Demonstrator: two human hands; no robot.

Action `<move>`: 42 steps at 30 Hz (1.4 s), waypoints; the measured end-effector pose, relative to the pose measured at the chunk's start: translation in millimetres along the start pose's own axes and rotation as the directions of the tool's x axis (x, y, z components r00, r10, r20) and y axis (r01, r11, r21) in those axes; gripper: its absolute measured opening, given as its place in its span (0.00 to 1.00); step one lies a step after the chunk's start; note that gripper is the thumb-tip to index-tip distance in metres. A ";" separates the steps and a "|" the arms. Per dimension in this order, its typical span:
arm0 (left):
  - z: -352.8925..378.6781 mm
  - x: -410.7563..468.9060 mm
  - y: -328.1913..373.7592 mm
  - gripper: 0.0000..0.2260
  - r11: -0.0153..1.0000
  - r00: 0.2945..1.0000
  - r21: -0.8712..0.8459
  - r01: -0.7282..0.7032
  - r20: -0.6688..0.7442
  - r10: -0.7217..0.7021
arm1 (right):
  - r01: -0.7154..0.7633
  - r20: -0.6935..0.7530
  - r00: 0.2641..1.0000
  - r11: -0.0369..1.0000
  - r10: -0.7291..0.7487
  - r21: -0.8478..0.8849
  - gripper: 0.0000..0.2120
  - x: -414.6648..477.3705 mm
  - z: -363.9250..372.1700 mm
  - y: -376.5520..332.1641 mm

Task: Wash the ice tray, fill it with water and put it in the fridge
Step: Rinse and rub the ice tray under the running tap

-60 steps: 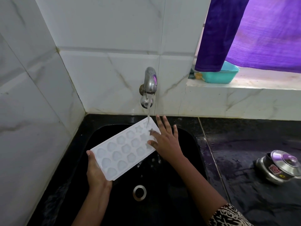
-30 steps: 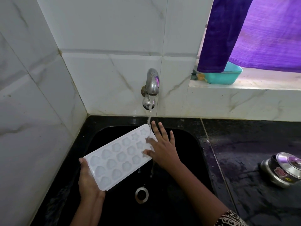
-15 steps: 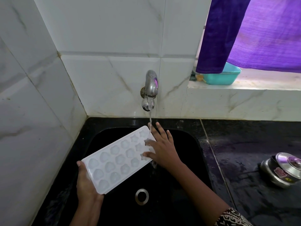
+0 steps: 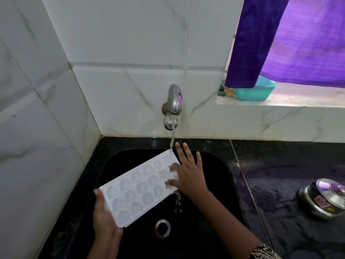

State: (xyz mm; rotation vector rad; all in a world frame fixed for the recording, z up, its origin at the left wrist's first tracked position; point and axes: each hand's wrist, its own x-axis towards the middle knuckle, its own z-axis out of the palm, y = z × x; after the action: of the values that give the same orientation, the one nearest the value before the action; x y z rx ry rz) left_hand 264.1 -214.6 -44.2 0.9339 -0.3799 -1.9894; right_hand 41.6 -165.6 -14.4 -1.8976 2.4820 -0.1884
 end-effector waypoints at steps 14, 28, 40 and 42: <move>37.2 29.0 -12.7 0.28 0.989 0.997 0.135 0.067 -0.054 -0.060 | -0.216 -0.058 0.961 0.860 0.272 0.463 0.32 -11.8 -16.6 36.5; 142.2 69.6 -39.7 0.32 0.974 0.982 0.130 0.184 0.031 -0.189 | 0.123 -0.347 0.935 0.986 -0.077 0.112 0.12 -30.4 -12.0 10.8; 150.2 69.4 -41.9 0.37 0.963 0.948 0.060 0.262 0.171 -0.269 | 0.065 -0.398 0.914 0.996 -0.081 -0.052 0.09 -17.7 -14.9 -5.2; 151.8 70.1 -39.6 0.37 0.960 0.941 0.063 0.272 0.190 -0.279 | 0.113 -0.382 0.914 0.990 -0.138 -0.088 0.06 -18.2 -14.0 -0.2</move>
State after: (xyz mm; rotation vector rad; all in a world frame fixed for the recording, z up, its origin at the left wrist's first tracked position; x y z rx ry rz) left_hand 105.7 -262.8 1.9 0.8505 -0.4139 -2.3498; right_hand 45.5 -146.9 -1.6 -2.2408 2.6227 -0.5440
